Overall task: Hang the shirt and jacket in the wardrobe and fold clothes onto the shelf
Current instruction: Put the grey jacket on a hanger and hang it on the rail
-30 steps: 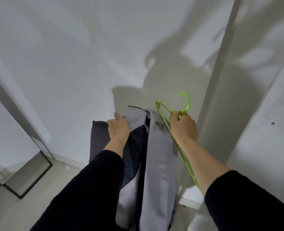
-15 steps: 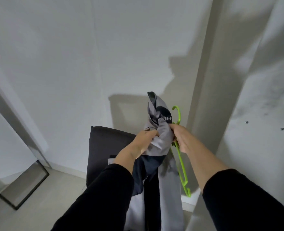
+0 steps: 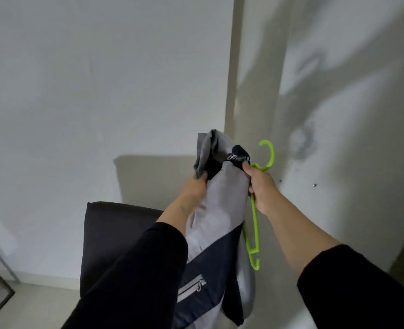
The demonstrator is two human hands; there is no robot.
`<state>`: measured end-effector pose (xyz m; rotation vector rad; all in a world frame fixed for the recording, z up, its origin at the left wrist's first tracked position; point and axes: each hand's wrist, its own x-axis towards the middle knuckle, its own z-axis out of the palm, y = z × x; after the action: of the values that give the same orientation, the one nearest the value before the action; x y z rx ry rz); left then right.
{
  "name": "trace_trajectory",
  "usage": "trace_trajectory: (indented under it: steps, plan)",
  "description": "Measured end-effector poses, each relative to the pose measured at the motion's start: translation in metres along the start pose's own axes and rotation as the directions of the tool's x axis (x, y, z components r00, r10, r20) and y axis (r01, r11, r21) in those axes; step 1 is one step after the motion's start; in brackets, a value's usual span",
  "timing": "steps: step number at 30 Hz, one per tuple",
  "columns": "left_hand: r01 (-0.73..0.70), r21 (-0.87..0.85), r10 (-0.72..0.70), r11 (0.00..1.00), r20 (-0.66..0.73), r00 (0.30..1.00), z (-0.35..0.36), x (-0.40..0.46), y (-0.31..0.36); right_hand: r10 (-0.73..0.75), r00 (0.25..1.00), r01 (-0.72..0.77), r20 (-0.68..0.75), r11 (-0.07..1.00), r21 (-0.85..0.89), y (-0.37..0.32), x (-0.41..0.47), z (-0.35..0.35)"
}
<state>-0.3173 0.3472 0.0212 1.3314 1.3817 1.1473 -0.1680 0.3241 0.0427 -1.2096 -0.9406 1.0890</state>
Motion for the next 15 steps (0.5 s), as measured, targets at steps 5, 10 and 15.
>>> trace_trajectory:
  steps: [5,10,15]
  plan:
    - [-0.134,0.193,0.168,0.972,-0.172,0.971,0.009,-0.002,0.028,-0.056,0.986,0.042,-0.159,0.995,-0.089,-0.026,-0.016,-0.073]
    - [-0.364,0.319,0.409,0.875,-0.084,0.909,0.032,-0.018,0.071,-0.132,0.969,0.058,-0.209,0.943,-0.328,-0.046,-0.038,-0.129]
    - [-0.414,0.425,0.489,0.805,-0.08,0.869,0.057,-0.039,0.108,-0.261,0.939,0.094,-0.226,0.823,-0.56,-0.06,-0.07,-0.161]
